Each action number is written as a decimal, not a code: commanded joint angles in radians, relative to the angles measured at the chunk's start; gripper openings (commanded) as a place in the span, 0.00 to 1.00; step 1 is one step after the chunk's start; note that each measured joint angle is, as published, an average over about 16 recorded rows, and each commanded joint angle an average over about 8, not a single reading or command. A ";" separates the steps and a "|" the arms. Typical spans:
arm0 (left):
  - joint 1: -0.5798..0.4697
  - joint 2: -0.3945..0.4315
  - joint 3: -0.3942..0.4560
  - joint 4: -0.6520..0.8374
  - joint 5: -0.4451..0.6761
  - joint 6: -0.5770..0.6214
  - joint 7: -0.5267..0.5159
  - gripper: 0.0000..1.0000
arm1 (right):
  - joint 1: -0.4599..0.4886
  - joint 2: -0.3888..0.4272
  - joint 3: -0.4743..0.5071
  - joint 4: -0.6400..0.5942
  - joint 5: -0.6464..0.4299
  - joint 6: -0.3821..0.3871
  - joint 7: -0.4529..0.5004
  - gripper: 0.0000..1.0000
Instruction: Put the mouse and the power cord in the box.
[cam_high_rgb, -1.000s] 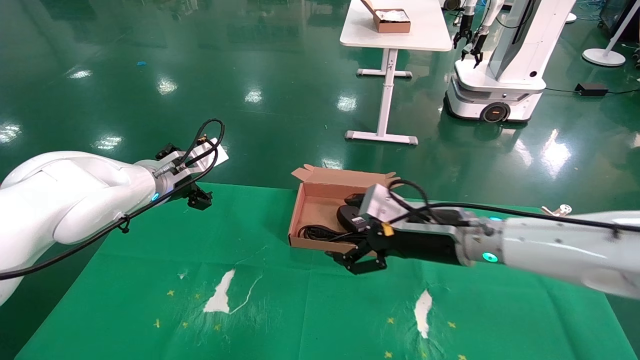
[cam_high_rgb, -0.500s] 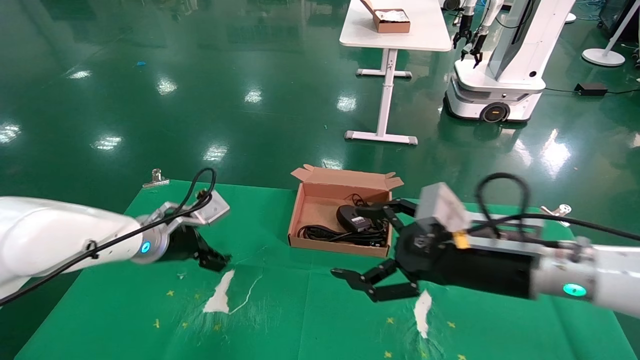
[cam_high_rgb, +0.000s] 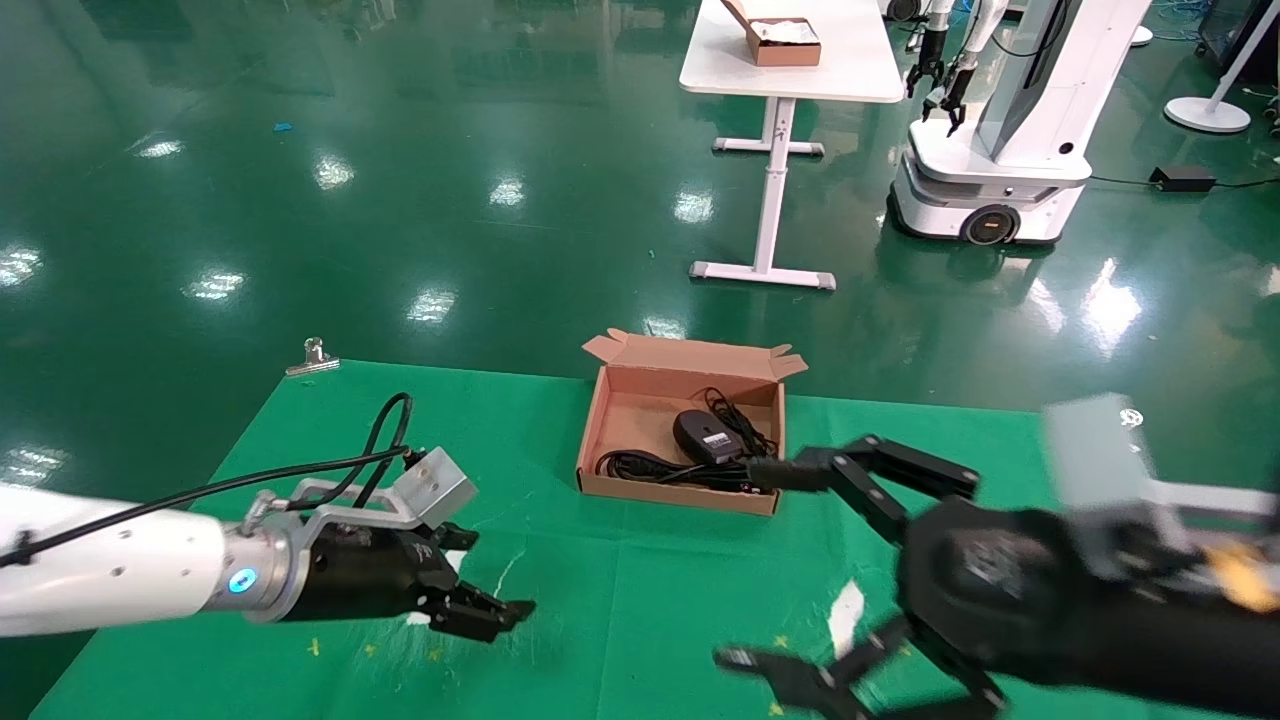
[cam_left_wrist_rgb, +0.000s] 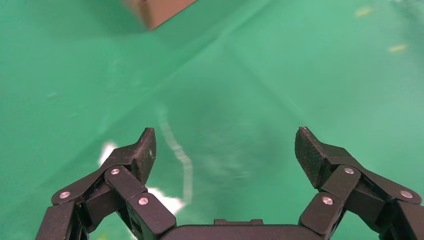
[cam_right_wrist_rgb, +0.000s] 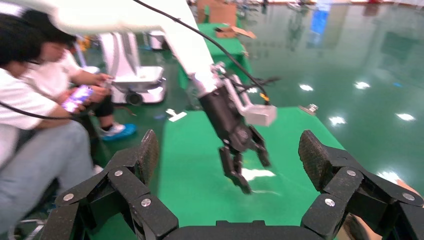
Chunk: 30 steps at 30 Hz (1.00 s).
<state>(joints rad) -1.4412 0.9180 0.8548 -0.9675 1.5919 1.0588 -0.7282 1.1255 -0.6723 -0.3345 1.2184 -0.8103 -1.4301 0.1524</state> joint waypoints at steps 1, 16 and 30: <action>0.023 -0.020 -0.037 -0.020 -0.055 0.028 0.035 1.00 | -0.024 0.028 0.026 0.031 0.037 -0.030 0.016 1.00; 0.200 -0.168 -0.314 -0.173 -0.470 0.239 0.295 1.00 | -0.050 0.061 0.054 0.065 0.080 -0.066 0.034 1.00; 0.357 -0.299 -0.561 -0.309 -0.840 0.426 0.526 1.00 | -0.051 0.062 0.053 0.065 0.082 -0.066 0.034 1.00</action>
<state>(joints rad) -1.0914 0.6254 0.3058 -1.2698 0.7680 1.4756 -0.2164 1.0747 -0.6099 -0.2810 1.2838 -0.7282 -1.4962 0.1864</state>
